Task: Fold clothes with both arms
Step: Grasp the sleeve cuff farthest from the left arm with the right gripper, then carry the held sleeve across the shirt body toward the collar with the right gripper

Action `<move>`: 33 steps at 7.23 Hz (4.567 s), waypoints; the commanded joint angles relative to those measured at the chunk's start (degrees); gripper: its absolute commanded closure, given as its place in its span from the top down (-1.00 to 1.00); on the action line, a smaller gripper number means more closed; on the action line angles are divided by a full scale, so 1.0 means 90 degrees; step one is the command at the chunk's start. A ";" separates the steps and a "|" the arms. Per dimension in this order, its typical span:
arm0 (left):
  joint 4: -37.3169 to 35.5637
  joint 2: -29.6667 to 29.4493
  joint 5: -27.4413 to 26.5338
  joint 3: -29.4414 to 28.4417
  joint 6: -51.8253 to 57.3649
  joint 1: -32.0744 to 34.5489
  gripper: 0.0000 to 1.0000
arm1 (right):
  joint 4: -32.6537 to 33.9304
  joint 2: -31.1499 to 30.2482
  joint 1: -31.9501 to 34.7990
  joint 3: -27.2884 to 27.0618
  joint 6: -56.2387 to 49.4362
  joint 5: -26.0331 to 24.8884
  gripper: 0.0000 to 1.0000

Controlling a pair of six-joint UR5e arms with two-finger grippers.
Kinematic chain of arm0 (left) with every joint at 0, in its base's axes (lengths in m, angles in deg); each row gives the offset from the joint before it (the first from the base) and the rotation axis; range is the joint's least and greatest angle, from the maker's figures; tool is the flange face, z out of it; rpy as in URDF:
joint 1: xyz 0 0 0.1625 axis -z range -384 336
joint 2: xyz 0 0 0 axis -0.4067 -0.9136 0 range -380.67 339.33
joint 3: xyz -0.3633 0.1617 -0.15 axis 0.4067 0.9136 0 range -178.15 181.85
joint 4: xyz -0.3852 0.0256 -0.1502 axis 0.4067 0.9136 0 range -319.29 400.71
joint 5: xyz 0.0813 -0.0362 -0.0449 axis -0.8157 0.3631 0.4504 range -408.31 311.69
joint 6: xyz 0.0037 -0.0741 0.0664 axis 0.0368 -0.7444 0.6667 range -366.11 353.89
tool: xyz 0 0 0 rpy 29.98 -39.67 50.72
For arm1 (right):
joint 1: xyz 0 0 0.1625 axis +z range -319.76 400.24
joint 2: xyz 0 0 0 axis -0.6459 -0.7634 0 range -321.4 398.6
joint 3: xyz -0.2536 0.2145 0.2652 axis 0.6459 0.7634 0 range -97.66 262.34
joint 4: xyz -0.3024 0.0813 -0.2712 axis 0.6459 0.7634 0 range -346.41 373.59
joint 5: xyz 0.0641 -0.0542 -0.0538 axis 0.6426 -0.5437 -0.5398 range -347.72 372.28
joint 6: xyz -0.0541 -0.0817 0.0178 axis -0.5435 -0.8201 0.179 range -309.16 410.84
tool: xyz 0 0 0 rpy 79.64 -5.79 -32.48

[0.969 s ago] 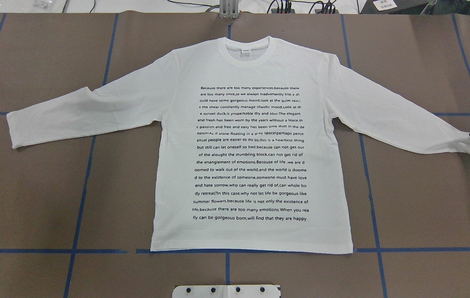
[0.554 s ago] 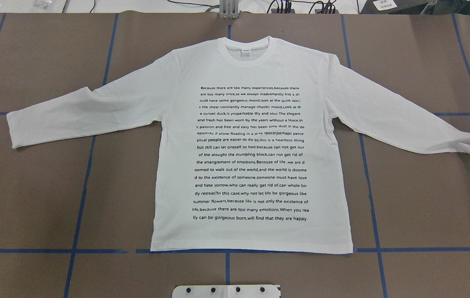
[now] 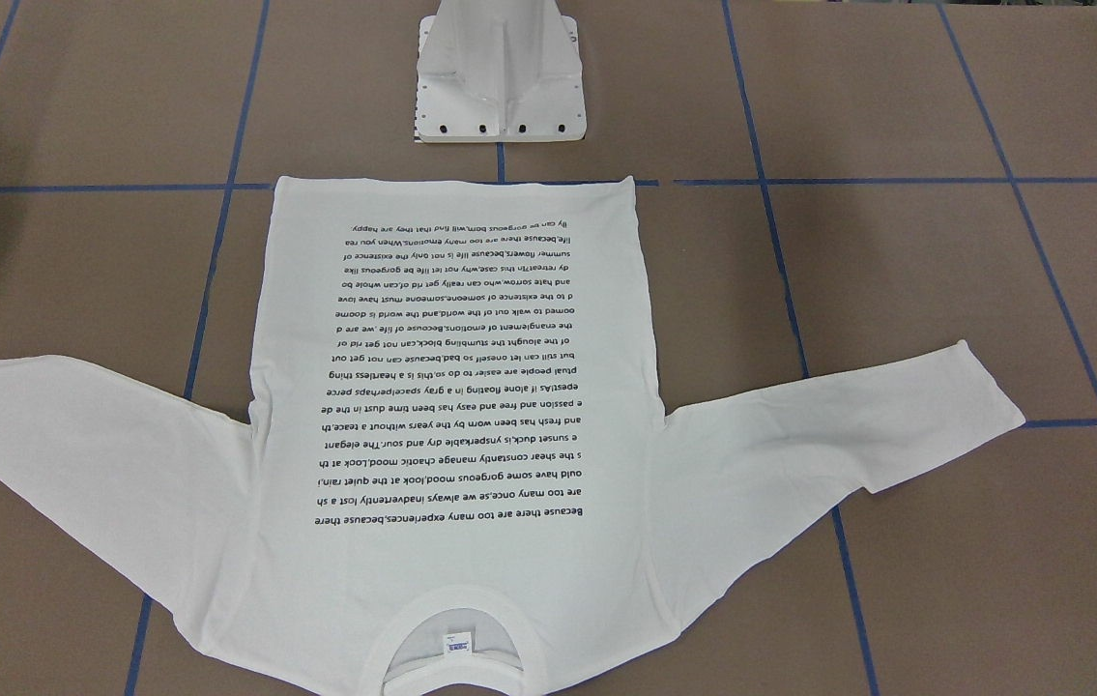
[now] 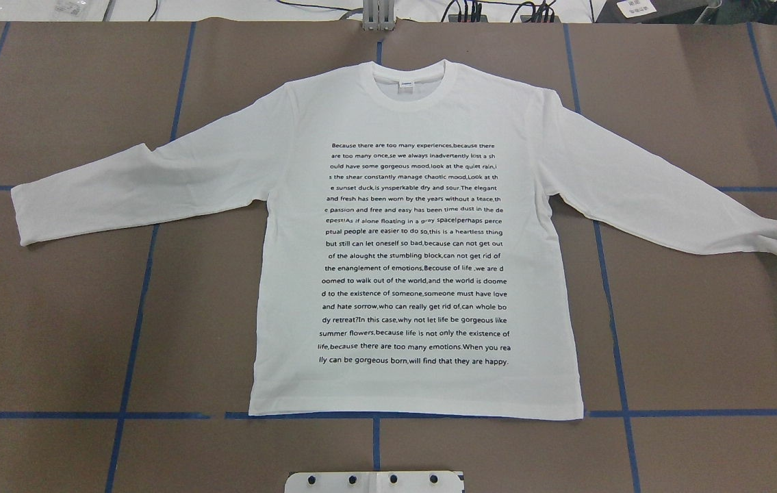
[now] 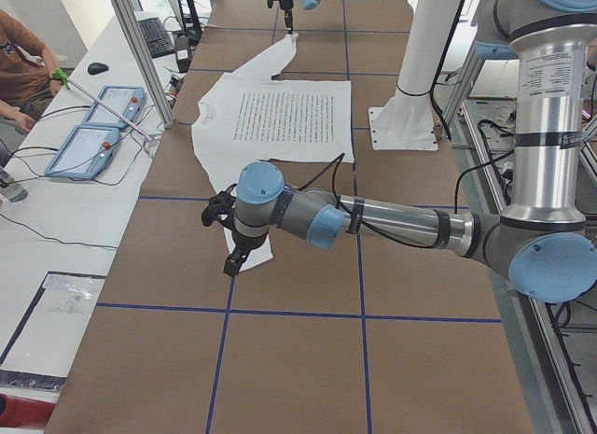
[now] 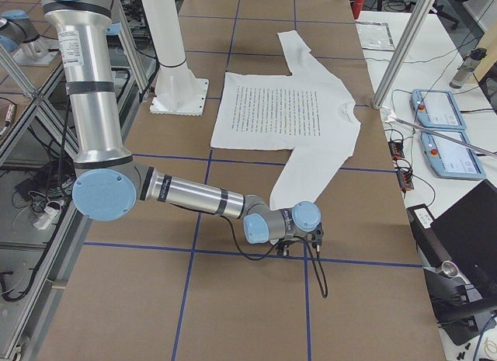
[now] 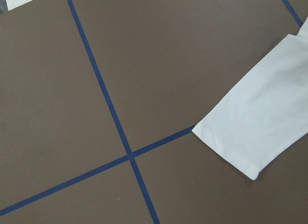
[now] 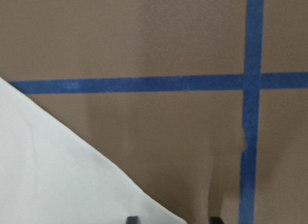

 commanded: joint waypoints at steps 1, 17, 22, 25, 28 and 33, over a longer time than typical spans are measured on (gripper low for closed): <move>0.0000 -0.0007 0.0000 0.0011 0.0000 0.0000 1.00 | 0.0022 -0.0001 -0.0007 0.0043 0.0023 0.0000 0.09; -0.0068 0.0013 0.0000 0.0431 -0.0059 0.0000 1.00 | 0.0764 -0.0063 0.0270 -0.3723 0.2925 0.1231 -1.00; -0.0068 -0.0045 0.0106 0.0411 -0.0339 0.0000 1.00 | 0.0706 0.3623 -0.2667 -0.2969 0.7564 -0.1409 -1.00; 0.0010 -0.0046 0.0117 0.0499 -0.0781 0.0000 1.00 | -0.0273 0.5502 -0.3833 -0.0932 0.8138 -0.2703 -1.00; 0.0010 -0.0046 0.0137 0.0499 -0.0801 0.0000 1.00 | -0.0847 0.6197 -0.4341 0.0216 0.8578 -0.3601 -1.00; 0.0039 -0.0094 0.0146 0.0334 -0.1004 -0.0126 1.00 | -0.0857 0.6404 -0.4548 0.0647 0.8597 -0.3993 0.51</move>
